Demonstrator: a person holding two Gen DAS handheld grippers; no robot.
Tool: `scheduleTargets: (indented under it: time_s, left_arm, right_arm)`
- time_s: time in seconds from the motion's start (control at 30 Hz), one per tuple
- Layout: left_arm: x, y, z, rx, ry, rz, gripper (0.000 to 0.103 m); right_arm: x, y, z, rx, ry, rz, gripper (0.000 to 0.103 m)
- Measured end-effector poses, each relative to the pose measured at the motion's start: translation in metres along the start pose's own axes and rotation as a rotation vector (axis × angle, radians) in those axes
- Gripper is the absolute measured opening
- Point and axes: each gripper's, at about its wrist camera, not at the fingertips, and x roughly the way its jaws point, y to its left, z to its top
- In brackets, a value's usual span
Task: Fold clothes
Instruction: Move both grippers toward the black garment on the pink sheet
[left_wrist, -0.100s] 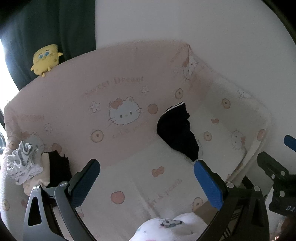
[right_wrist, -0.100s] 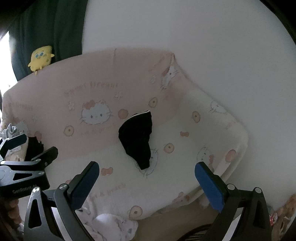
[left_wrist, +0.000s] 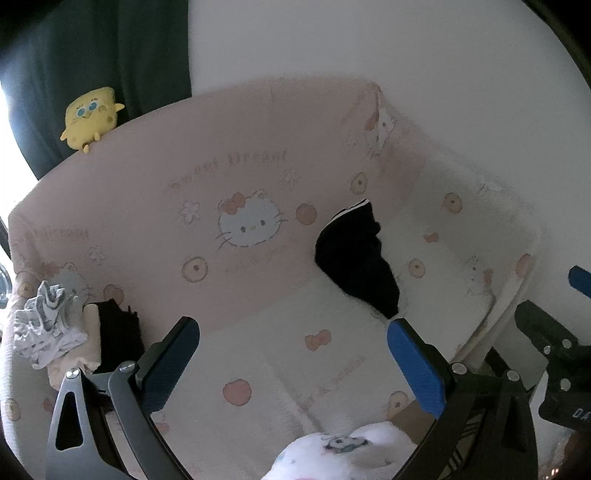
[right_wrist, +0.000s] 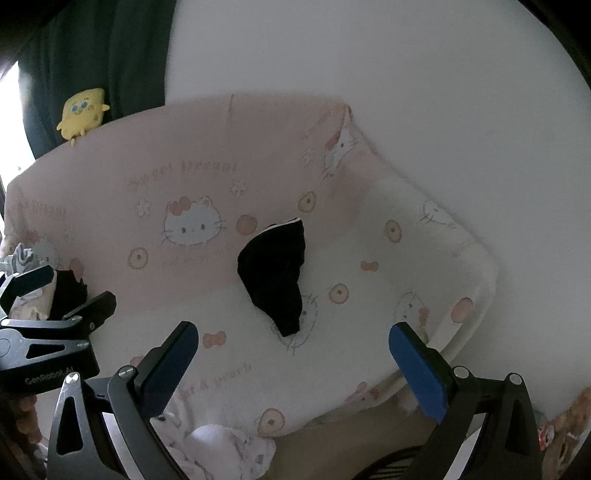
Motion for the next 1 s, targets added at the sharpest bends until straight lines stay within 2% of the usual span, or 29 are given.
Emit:
scheduleTargets:
  time_s: [0.03,0.2,0.4,0.57,0.83,1.0]
  left_arm:
    - [-0.002,0.000,-0.002,-0.002,-0.013,-0.002,0.103]
    - [0.010,0.015,0.001,-0.016,0.024,-0.041,0.103]
    - [0.023,0.012,-0.008,0.054,0.008,-0.009,0.103]
    - [0.043,0.016,0.006,0.066,0.041,-0.036,0.103]
    - [0.075,0.013,0.031,0.129,0.047,-0.002,0.103]
    - [0.103,0.008,0.042,0.156,0.076,-0.038,0.103]
  right_arm:
    - [0.001,0.000,0.000,-0.002,0.005,0.001,0.103]
    - [0.007,0.001,-0.001,-0.013,0.031,0.009,0.103]
    - [0.028,0.005,0.008,-0.025,0.062,0.008,0.103]
    - [0.050,0.001,0.011,-0.018,0.068,0.006,0.103]
    - [0.087,-0.014,0.015,0.003,0.107,0.024,0.103]
    - [0.117,-0.025,0.022,0.009,0.137,0.017,0.103]
